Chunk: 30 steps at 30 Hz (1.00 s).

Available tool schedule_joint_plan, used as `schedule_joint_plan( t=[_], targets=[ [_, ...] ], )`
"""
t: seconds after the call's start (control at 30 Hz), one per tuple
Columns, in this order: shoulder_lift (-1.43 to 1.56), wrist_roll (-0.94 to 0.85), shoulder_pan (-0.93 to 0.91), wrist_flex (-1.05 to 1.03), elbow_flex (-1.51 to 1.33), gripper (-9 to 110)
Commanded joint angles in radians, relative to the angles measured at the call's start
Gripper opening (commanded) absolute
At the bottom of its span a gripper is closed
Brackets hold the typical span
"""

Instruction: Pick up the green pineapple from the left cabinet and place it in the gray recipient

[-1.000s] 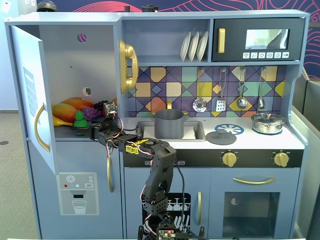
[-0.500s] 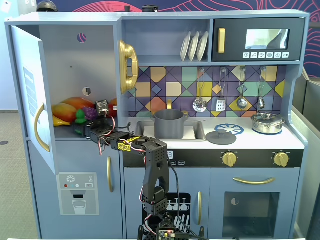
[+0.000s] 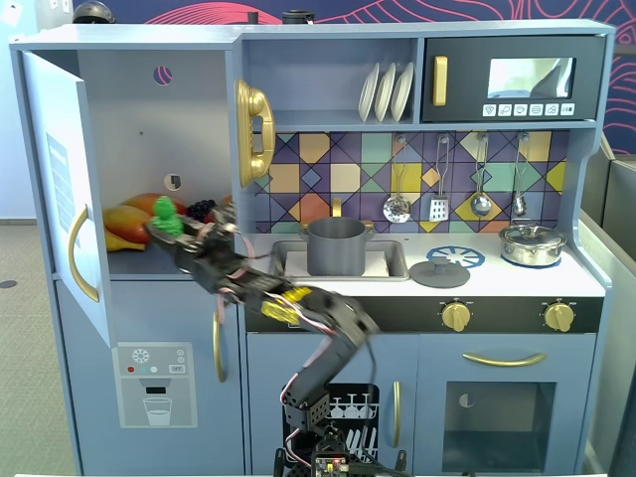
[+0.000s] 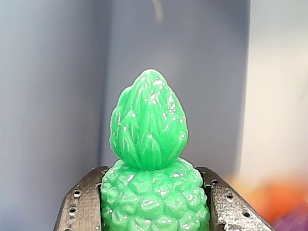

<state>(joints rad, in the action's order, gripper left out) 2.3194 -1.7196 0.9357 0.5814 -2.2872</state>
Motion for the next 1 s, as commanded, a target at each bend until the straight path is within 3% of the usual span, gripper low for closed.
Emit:
schedule_joint_plan(
  t=[0.0,0.23,0.5,0.87,0.97],
  targets=[
    [0.307,-0.054,-0.074,0.064,-0.147,0],
    [0.534,-0.046,-0.35,0.117,-0.241,0],
    [0.512,0.156,-0.782,0.02,-0.097,0],
    [0.213,0.206,-0.982,-0.637,0.339,0],
    [0.092,0.207,-1.008,-0.726,0.428,0]
  ],
)
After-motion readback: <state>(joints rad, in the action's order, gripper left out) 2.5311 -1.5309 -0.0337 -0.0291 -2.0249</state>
